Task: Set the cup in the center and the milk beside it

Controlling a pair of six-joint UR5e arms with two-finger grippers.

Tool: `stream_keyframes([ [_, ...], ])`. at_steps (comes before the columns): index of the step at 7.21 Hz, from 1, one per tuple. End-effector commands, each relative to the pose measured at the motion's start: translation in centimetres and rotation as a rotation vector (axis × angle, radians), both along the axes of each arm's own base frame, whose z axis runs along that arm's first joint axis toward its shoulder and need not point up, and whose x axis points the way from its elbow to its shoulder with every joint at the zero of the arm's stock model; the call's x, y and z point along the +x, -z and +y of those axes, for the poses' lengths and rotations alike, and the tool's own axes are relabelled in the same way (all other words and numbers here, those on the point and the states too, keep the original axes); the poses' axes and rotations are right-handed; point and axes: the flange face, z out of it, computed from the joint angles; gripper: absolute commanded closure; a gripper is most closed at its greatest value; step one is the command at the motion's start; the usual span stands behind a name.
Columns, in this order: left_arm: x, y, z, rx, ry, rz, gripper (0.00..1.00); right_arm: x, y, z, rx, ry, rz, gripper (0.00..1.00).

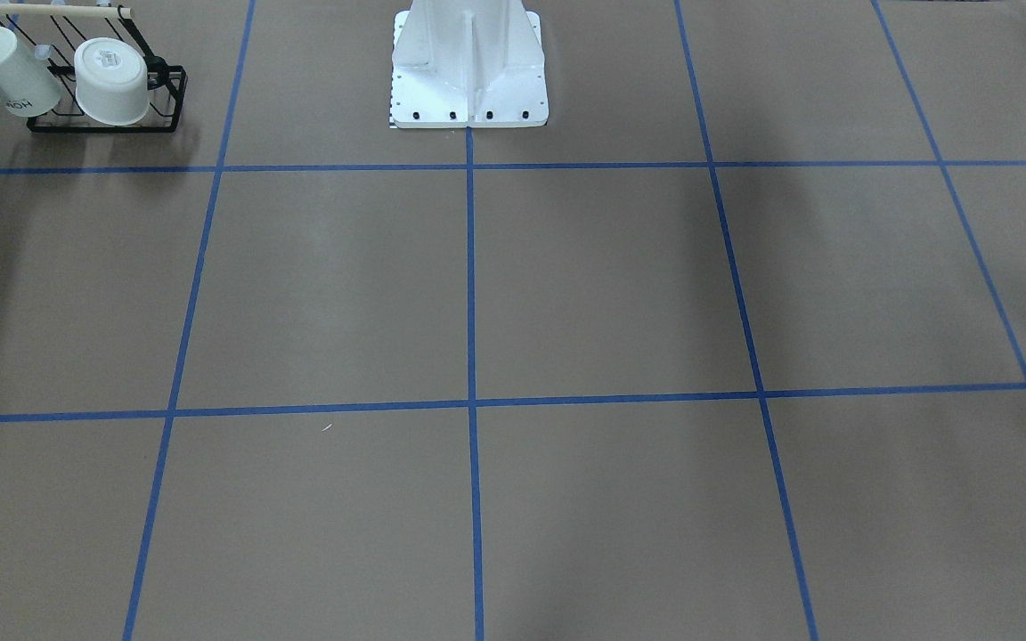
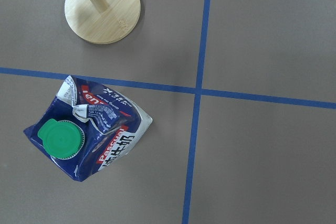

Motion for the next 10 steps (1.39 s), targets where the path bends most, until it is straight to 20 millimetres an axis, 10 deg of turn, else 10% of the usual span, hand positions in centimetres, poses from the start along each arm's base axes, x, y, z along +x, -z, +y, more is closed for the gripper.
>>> stream_keyframes([
  [1, 0.1, -0.7, 0.4, -0.013, -0.003, -0.001, 0.02, 0.1, -3.1, 2.8, -0.011, 0.016, 0.012, 0.0],
  [10, -0.1, -1.0, 0.4, 0.0, 0.001, 0.003, 0.02, 0.4, -9.6, 7.4, 0.165, 0.104, 0.059, 0.0],
])
